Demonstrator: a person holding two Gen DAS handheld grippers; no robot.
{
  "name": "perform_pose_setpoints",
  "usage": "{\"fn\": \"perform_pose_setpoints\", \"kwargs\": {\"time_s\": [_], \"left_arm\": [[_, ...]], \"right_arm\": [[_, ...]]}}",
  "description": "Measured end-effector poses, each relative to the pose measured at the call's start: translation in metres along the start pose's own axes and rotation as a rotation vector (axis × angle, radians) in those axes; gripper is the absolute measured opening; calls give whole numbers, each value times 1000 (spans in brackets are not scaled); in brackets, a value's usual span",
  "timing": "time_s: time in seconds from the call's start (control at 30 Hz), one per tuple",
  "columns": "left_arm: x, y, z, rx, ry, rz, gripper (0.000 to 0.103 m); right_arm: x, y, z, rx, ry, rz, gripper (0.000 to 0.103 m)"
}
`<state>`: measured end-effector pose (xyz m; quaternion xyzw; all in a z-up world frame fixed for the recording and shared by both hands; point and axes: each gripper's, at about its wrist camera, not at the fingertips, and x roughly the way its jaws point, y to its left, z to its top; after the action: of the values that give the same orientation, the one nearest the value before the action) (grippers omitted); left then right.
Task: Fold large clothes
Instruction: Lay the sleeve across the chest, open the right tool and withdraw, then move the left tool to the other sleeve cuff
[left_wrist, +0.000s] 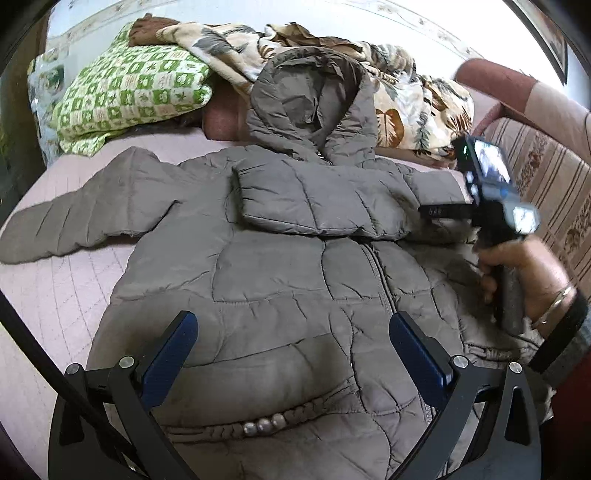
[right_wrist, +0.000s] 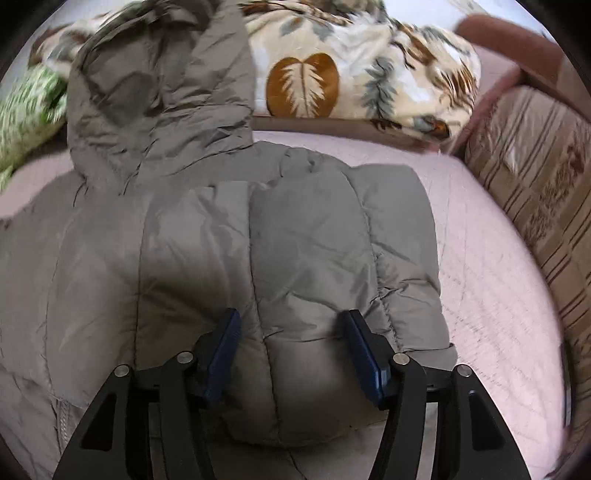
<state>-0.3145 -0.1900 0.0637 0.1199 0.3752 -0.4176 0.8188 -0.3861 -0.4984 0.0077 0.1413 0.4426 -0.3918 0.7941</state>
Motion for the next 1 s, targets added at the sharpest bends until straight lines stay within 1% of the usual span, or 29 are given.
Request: {"fn": "perform_pose_setpoints", "kwargs": {"time_s": [0.03,0.07,0.1,0.13,0.17,0.2,0.23,0.27,0.33,0.37,0.4,0.43,0.53,0.6,0.67,0.7,0.83,0.9,0.97,1.0], "left_arm": [[0,0,-1,-1,0,1,103],[0,2,-1,-8,-1,1,103],[-1,3,0,-17,-4,2,103],[-1,4,0,-23,-6,4,103],[-2,6,0,-29,-9,7,103],[-3,6,0,-30,-11,10,103],[-3,6,0,-28,-11,14,103],[-3,6,-1,-23,-12,16,103],[-3,4,-1,-10,-14,26,103],[-3,3,-1,-2,-17,33,103],[-3,4,0,2,-20,37,103],[-2,4,0,3,-20,40,103],[-2,8,2,-2,-27,51,103],[-1,9,3,-8,-31,58,103],[2,10,3,-7,-27,73,103],[4,10,3,-6,-22,78,103],[13,12,2,-20,-1,95,103],[15,15,2,-32,-3,117,103],[12,20,2,-49,-22,133,103],[9,23,2,-55,-29,142,103]], "right_arm": [[-8,1,0,-6,-7,-3,63],[-21,3,-1,-10,-44,-3,63],[-40,9,-1,-30,-107,-5,63],[-54,16,-3,-57,-148,-11,64],[-68,30,-8,-110,-183,-20,70],[-71,42,-12,-148,-189,-14,72],[-71,55,-18,-185,-186,-2,72],[-65,72,-30,-240,-153,19,72],[-44,86,-45,-298,-61,30,70],[-42,90,-53,-310,-49,11,70],[-48,89,-57,-311,-57,6,70],[-57,86,-56,-302,-58,21,70],[-107,64,-56,-187,-126,167,70],[-147,38,-63,-101,-171,277,70],[-169,26,-66,-70,-206,334,70],[-183,15,-77,-65,-220,352,70],[-205,-7,-108,-48,-237,372,70],[-204,-23,-127,-3,-214,396,70],[-193,-31,-133,36,-155,428,70],[-191,-33,-135,45,-149,420,70]]}}
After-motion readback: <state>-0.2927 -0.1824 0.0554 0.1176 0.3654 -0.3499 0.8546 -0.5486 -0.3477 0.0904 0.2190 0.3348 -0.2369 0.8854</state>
